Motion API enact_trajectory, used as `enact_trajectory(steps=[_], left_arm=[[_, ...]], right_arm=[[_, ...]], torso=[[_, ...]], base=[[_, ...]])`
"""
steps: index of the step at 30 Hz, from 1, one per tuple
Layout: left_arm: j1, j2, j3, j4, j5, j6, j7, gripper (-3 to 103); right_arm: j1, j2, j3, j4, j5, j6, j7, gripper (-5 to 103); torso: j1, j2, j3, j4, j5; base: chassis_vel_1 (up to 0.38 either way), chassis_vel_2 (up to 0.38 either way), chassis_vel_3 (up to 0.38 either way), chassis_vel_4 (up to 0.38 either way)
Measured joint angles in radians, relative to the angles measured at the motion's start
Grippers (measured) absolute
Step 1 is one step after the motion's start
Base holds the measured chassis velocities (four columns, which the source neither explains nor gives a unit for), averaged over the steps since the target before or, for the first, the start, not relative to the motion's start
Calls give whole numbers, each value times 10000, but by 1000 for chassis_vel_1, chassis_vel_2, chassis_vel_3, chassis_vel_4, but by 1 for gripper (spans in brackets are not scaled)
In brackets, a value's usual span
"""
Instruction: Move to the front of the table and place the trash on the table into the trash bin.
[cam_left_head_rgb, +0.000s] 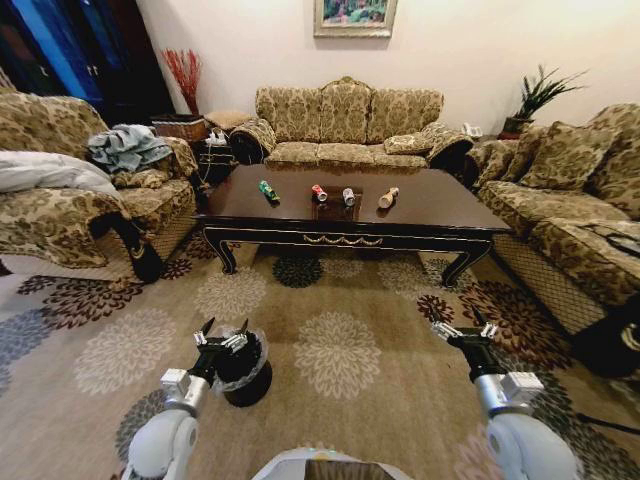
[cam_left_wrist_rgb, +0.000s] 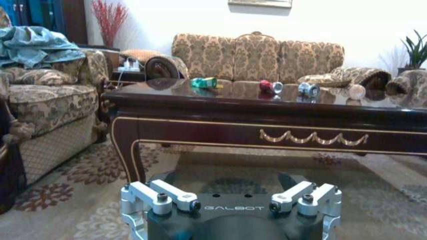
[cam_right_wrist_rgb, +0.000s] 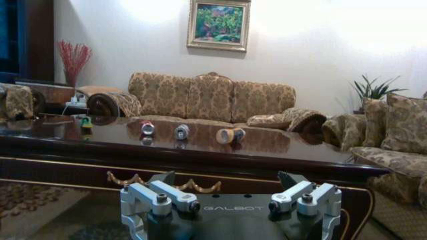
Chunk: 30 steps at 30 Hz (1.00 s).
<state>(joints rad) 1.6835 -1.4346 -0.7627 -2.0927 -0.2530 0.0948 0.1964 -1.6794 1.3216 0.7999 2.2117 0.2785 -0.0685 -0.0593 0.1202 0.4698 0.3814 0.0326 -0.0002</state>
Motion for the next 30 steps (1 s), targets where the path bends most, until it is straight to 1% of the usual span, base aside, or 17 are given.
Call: enact_trajectory(steps=[8, 12, 18, 20, 30], left_arm=[[-118, -80, 88, 133, -117, -285, -140, 100], [-161, -117, 129, 58, -117, -170, -347, 100], [-164, -128, 136, 12, -55, -81, -404, 100], [-155, -107, 151, 61, -38, -81, -401, 100], [-285, 70, 85, 282, -124, -21, -384, 100]], right_arm=[[84, 129, -99, 12, -79, -82, 4, 100], [38, 206, -116, -24, -74, 60, 116, 100], [-94, 286, -105, -28, 58, 244, 327, 100], [-127, 367, -75, -33, 5, 274, 442, 100], [-264, 597, -79, 123, -257, 227, 473, 100]], torso=[[0, 0, 0, -1, 2], [-7, -18, -12, -1, -1], [-91, -235, -143, 0, 3], [-145, -382, -237, 0, 2], [-297, -780, -483, 1, 1]], base=[[77, 71, -67, -68], [35, 35, -55, -44], [0, 0, 0, 0], [0, 0, 0, 0], [0, 0, 0, 0]])
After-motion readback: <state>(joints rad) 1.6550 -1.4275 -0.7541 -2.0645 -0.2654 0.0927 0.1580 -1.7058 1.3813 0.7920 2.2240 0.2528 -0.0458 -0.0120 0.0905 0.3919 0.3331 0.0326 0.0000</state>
